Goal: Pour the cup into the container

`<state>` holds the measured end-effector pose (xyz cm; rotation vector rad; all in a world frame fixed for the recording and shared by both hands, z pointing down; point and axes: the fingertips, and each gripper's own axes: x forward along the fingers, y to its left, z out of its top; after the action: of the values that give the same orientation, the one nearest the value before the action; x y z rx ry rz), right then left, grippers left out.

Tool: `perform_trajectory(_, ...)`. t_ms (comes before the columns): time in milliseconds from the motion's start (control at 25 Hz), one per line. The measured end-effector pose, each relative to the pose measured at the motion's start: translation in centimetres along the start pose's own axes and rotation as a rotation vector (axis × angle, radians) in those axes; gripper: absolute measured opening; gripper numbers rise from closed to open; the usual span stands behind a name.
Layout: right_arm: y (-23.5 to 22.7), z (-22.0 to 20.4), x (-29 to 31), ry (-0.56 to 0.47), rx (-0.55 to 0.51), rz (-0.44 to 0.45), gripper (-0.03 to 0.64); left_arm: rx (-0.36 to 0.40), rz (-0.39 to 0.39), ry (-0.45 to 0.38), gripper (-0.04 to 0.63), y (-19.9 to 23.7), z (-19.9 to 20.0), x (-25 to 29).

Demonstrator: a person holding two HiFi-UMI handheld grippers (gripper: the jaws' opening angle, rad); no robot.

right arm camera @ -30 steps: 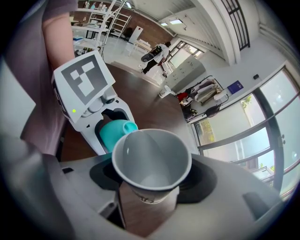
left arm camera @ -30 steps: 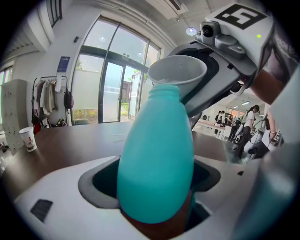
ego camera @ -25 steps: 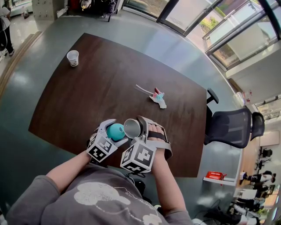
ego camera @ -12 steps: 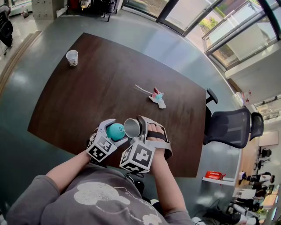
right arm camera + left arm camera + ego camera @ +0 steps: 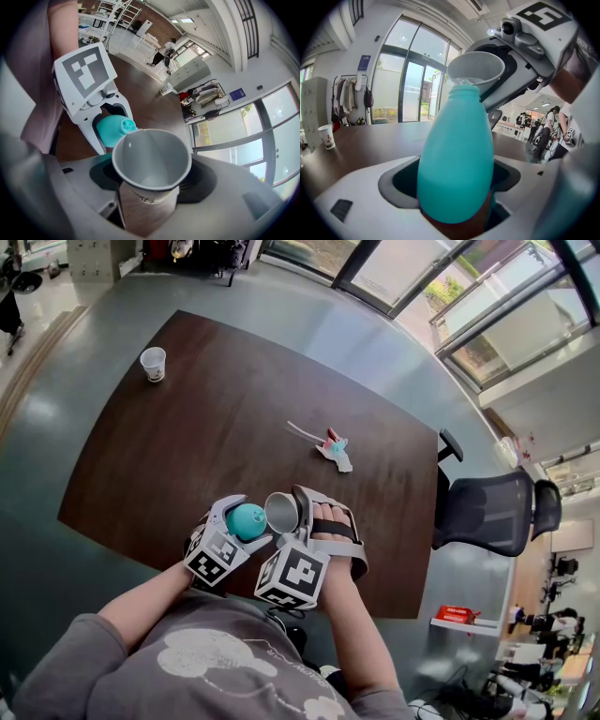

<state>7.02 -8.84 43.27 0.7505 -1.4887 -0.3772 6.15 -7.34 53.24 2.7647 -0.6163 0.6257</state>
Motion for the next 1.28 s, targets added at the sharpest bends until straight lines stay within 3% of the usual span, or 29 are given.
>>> perform_trajectory(1280,-0.31,0.58,-0.04,0.018,-0.063,-0.025,0.293,0.005,0.010,-0.015,0.419,0.47,0.34,-0.25)
